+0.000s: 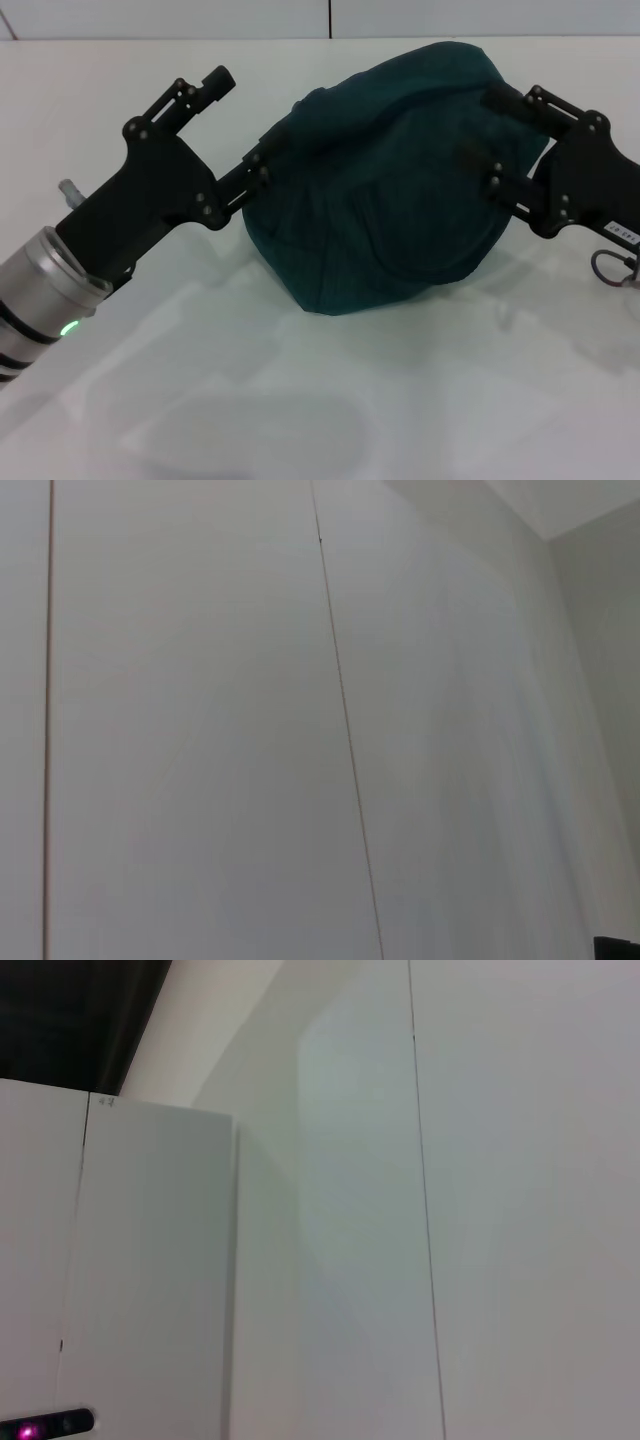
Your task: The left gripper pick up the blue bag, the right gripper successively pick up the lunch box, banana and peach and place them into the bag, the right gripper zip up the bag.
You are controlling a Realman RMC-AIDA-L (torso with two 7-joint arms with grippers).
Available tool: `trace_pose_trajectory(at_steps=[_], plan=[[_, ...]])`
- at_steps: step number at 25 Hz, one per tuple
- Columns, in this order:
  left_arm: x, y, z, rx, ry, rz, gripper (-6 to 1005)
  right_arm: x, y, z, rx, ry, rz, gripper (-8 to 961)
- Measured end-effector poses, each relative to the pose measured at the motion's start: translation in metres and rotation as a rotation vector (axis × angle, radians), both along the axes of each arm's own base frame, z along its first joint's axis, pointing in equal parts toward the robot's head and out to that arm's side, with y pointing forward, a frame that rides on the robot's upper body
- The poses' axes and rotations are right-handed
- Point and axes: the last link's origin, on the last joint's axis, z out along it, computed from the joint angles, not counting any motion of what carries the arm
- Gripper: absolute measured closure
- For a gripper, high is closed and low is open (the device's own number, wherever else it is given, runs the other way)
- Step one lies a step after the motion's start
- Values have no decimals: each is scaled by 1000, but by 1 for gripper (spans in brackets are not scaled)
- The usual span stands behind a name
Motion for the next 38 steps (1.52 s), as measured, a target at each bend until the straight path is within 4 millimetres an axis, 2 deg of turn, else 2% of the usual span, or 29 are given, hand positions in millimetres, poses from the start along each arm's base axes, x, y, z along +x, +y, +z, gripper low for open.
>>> trace_pose_trajectory(at_steps=[9,23,38], plan=[[-1,-5,-6,54,15,6,280,5,-5,-1,0,14,-16,350],[-1,-11,-7,42,8,-4,284,15,-18,8,65,81,-31,350],[-2,-12,-9,36,9,3,285,14,-17,9,70,84,-29,350]])
